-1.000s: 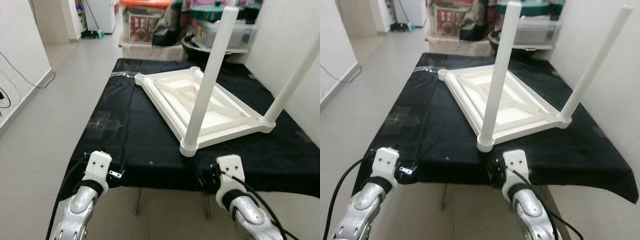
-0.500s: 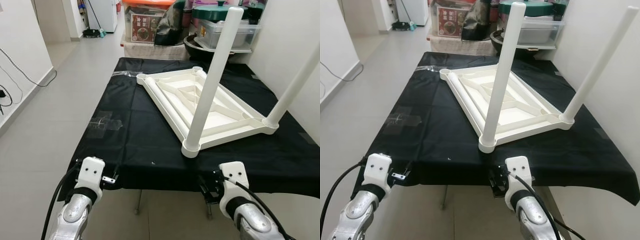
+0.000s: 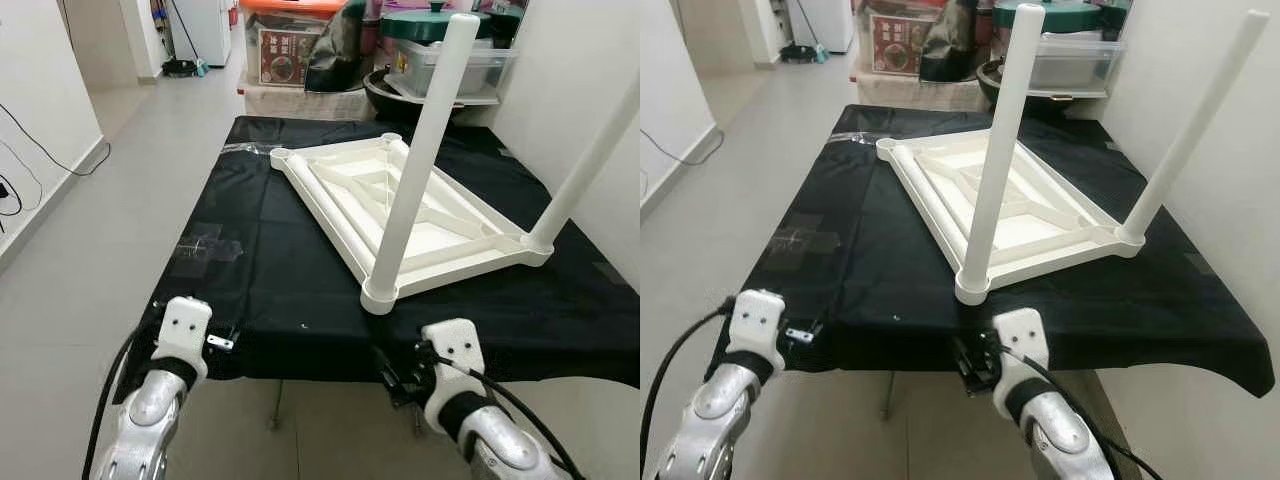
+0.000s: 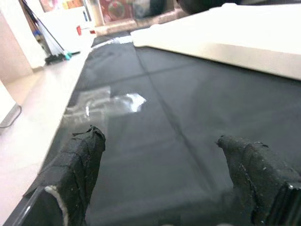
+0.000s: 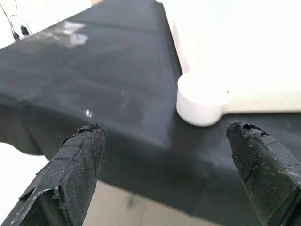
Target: Building children table
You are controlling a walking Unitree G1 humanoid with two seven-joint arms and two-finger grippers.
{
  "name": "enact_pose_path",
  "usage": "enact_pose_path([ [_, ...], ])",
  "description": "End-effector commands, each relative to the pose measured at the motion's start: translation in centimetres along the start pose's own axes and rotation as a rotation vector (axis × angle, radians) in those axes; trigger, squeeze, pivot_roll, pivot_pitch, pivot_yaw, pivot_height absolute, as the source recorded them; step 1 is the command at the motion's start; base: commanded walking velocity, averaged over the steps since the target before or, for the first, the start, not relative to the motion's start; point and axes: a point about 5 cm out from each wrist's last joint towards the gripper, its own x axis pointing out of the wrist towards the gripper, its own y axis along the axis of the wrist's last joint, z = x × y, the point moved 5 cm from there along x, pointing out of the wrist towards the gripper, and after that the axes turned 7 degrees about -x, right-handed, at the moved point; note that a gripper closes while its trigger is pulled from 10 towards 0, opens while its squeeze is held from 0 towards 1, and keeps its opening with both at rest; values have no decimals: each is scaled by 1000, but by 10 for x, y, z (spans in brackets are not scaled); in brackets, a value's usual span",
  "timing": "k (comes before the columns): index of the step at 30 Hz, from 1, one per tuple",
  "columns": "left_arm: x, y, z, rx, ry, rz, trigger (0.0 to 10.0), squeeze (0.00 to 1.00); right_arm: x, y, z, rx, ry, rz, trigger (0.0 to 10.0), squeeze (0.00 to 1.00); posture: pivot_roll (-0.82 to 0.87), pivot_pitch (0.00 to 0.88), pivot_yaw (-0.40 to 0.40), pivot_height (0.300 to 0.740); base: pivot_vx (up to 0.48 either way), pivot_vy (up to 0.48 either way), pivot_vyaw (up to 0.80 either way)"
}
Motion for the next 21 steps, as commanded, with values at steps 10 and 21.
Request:
enact_pose_path([
  [10,-5,7,-51,25,196,31,10000,0,4,25,12,0,11,122,10000,0,102,0,-73,740,0,0,0],
  [21,3,9,-35,-47,132,41,10000,0,9,24,15,-21,-26,119,10000,0,89,0,-63,740,0,63,0],
])
